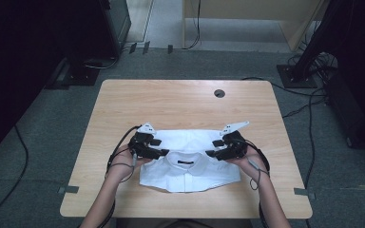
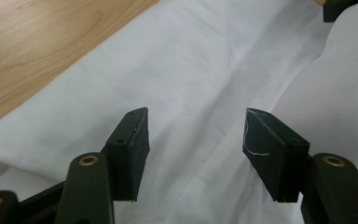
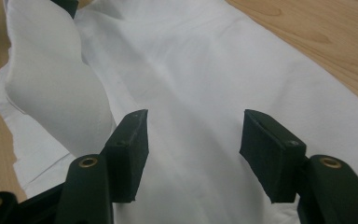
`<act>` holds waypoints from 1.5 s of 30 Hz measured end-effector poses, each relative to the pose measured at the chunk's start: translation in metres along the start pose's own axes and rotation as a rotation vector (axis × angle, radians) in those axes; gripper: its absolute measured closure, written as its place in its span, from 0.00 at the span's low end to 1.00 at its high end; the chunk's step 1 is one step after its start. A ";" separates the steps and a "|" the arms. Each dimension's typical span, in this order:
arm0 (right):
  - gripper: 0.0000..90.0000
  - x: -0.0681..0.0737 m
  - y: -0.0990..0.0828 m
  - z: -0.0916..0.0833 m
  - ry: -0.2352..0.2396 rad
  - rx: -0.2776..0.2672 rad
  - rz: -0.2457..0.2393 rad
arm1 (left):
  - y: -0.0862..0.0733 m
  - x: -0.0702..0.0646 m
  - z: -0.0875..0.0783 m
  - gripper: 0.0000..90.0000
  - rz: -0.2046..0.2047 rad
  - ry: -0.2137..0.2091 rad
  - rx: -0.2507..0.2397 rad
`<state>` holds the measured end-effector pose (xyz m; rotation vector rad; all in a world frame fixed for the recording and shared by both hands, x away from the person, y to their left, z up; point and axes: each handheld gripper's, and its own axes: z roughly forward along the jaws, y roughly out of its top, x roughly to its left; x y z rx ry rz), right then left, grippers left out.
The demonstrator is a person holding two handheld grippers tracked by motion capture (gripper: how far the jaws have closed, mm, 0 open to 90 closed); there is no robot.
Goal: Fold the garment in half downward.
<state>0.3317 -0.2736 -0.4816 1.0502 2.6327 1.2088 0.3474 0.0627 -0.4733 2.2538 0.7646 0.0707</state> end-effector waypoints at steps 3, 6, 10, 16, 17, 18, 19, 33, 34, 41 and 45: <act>0.41 0.006 -0.001 -0.001 -0.010 -0.007 -0.020 | -0.003 -0.004 -0.004 0.45 -0.003 -0.003 -0.001; 0.34 0.010 -0.002 -0.002 -0.031 -0.023 -0.054 | -0.008 -0.006 -0.005 0.44 -0.011 -0.011 0.002; 0.34 0.015 -0.003 -0.003 -0.032 -0.021 -0.071 | -0.010 -0.010 -0.005 0.42 0.012 -0.028 0.022; 0.31 0.019 -0.003 -0.011 -0.049 -0.034 -0.098 | -0.009 -0.012 -0.008 0.36 0.033 -0.018 0.014; 0.29 0.019 -0.003 -0.013 -0.060 -0.042 -0.097 | -0.009 -0.012 -0.007 0.35 0.030 -0.016 0.019; 0.29 0.018 -0.003 -0.014 -0.071 -0.051 -0.089 | -0.010 -0.012 -0.006 0.35 0.025 -0.013 0.020; 0.28 0.018 -0.003 -0.014 -0.078 -0.057 -0.079 | -0.010 -0.011 -0.005 0.34 0.024 -0.009 0.022; 0.20 0.029 -0.007 -0.018 -0.210 -0.115 -0.138 | -0.013 -0.011 -0.006 0.23 0.065 0.029 0.000; 0.20 0.029 -0.006 -0.020 -0.226 -0.118 -0.134 | -0.013 -0.011 -0.006 0.23 0.068 0.027 0.000; 0.19 0.018 -0.010 -0.023 -0.258 -0.080 -0.051 | -0.013 -0.012 -0.007 0.23 0.074 0.018 0.004; 0.19 0.017 -0.009 -0.024 -0.244 -0.100 -0.024 | -0.014 -0.013 -0.006 0.23 0.076 0.000 0.014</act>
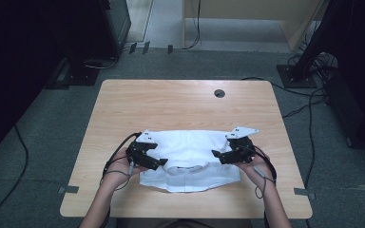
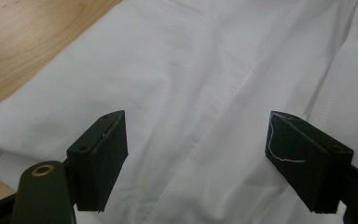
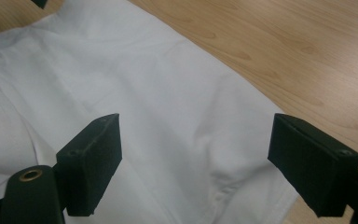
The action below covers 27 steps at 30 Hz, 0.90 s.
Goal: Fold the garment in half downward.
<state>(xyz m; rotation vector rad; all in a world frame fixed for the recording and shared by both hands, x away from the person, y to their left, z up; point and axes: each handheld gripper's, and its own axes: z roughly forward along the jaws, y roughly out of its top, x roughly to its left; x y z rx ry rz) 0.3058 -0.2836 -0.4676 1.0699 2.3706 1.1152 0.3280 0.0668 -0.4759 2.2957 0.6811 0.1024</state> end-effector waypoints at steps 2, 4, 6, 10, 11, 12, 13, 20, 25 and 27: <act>0.19 0.003 0.001 0.001 0.015 -0.004 -0.001 | 0.000 0.000 0.001 0.23 -0.006 -0.010 0.010; 0.19 0.007 0.000 0.005 0.027 0.014 -0.020 | -0.001 0.000 0.003 0.23 -0.009 -0.015 0.012; 0.19 0.011 -0.001 0.010 0.041 0.029 -0.046 | -0.002 0.001 0.003 0.23 -0.008 -0.015 0.010; 0.19 0.017 -0.003 0.019 0.089 0.050 -0.077 | -0.004 0.005 0.003 0.23 -0.007 0.011 -0.006; 0.19 0.019 -0.003 0.020 0.108 0.055 -0.088 | -0.004 0.005 0.002 0.23 -0.007 0.015 -0.012; 0.19 0.020 -0.003 0.021 0.123 0.064 -0.096 | -0.005 0.006 0.002 0.23 -0.010 0.015 -0.016; 0.19 0.021 -0.004 0.022 0.140 0.074 -0.106 | -0.005 0.007 0.002 0.23 -0.019 0.013 -0.018; 0.19 0.021 -0.003 0.022 0.118 0.058 -0.102 | -0.009 0.013 0.004 0.23 -0.021 0.054 -0.047; 0.19 0.016 -0.004 0.023 0.074 0.029 -0.037 | -0.012 0.018 0.007 0.23 -0.036 0.080 -0.073; 0.19 0.017 -0.005 0.027 0.082 0.041 -0.043 | -0.013 0.019 0.008 0.23 -0.034 0.088 -0.072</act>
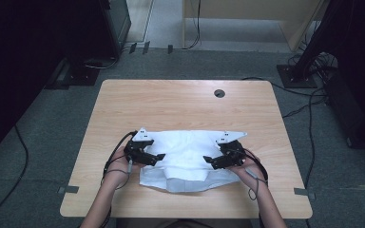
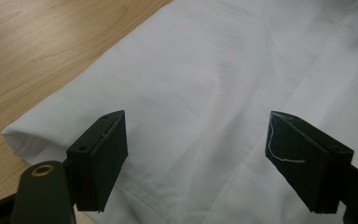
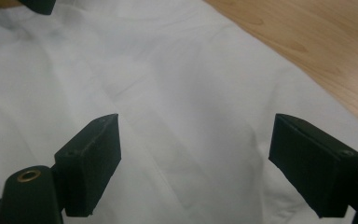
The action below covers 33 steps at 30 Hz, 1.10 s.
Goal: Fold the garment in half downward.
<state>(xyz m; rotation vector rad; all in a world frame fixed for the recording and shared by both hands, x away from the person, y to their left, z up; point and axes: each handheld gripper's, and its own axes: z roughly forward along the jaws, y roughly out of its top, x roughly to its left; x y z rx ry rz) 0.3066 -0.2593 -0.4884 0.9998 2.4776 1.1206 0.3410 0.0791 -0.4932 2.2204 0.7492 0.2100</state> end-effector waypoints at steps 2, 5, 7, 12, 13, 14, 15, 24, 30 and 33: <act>0.19 0.003 -0.001 0.004 0.007 0.016 -0.026 | -0.002 0.002 0.001 0.23 0.002 0.010 0.005; 0.19 0.006 -0.003 0.009 0.000 0.041 -0.070 | -0.005 0.005 0.003 0.23 0.003 0.028 0.009; 0.19 0.008 -0.003 0.011 0.022 0.047 -0.067 | -0.006 0.007 0.004 0.23 0.003 0.037 0.015; 0.19 0.013 -0.005 0.019 0.062 0.074 -0.084 | -0.010 0.011 0.006 0.23 0.009 0.058 0.017; 0.19 0.014 -0.006 0.020 0.068 0.078 -0.093 | -0.010 0.011 0.006 0.23 0.011 0.060 0.015; 0.19 0.015 -0.006 0.021 0.078 0.081 -0.098 | -0.011 0.011 0.006 0.23 0.014 0.061 0.013; 0.19 0.016 -0.006 0.022 0.084 0.087 -0.104 | -0.011 0.011 0.006 0.23 0.020 0.063 0.008; 0.20 0.019 -0.009 0.026 0.118 0.109 -0.127 | -0.013 0.017 0.002 0.23 0.026 0.097 -0.019; 0.21 0.015 -0.001 0.019 0.074 0.012 -0.026 | -0.006 0.017 -0.002 0.23 0.018 0.085 -0.070; 0.21 0.018 -0.001 0.022 0.060 0.010 -0.044 | -0.006 0.020 0.002 0.23 0.016 0.088 -0.058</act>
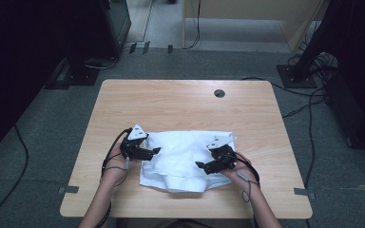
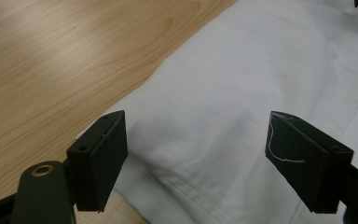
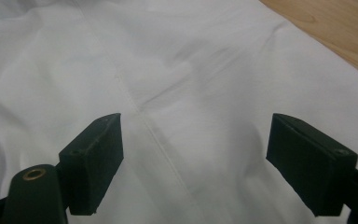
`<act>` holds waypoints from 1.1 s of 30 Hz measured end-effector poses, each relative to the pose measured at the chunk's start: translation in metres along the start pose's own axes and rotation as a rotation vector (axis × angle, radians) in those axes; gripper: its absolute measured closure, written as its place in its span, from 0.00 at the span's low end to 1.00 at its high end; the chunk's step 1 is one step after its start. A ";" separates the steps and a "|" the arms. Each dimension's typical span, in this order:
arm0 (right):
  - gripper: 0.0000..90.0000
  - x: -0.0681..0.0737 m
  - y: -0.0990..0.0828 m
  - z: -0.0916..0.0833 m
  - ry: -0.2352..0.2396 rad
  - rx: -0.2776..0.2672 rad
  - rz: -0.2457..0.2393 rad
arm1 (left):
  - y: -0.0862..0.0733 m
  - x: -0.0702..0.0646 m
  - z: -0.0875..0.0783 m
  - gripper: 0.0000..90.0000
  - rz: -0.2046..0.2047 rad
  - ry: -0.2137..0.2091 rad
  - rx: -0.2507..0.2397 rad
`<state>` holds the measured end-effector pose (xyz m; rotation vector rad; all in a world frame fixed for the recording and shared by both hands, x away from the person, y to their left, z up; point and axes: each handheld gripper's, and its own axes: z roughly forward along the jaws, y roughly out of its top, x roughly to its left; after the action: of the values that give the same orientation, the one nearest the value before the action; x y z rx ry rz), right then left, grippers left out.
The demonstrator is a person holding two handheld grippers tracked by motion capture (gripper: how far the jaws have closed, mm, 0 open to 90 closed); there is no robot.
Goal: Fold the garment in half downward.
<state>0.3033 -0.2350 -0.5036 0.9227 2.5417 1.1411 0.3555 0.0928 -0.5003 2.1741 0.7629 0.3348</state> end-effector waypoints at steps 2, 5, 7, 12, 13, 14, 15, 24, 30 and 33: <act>0.21 0.003 0.000 0.003 -0.004 0.000 -0.008 | -0.001 0.002 0.002 0.23 0.003 0.007 0.006; 0.21 0.008 0.002 0.008 -0.011 0.002 -0.027 | -0.002 0.005 0.003 0.23 -0.001 0.009 0.005; 0.21 0.011 0.002 0.011 -0.001 0.013 -0.022 | -0.002 0.007 0.004 0.23 0.000 0.013 0.007; 0.21 0.014 -0.001 0.020 0.011 0.035 -0.019 | -0.005 0.010 0.008 0.23 0.014 0.025 0.028; 0.21 0.013 -0.001 0.021 0.013 0.039 -0.013 | -0.006 0.010 0.009 0.23 0.023 0.037 0.042; 0.21 0.012 -0.001 0.021 0.024 0.050 0.003 | -0.007 0.009 0.010 0.23 0.034 0.048 0.053; 0.21 0.011 -0.002 0.021 0.031 0.050 0.012 | -0.008 0.009 0.011 0.23 0.047 0.053 0.066; 0.21 0.012 -0.005 0.022 0.024 0.036 -0.038 | -0.012 0.010 0.013 0.23 0.027 0.035 0.071; 0.21 0.009 -0.007 0.021 0.037 0.027 -0.062 | -0.012 0.009 0.015 0.23 0.005 0.018 0.072; 0.20 0.005 -0.009 0.021 0.035 0.014 -0.069 | -0.011 0.007 0.014 0.23 0.008 0.010 0.077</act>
<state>0.3035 -0.2239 -0.5241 0.8182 2.5915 1.1306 0.3633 0.0945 -0.5184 2.2498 0.7842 0.3252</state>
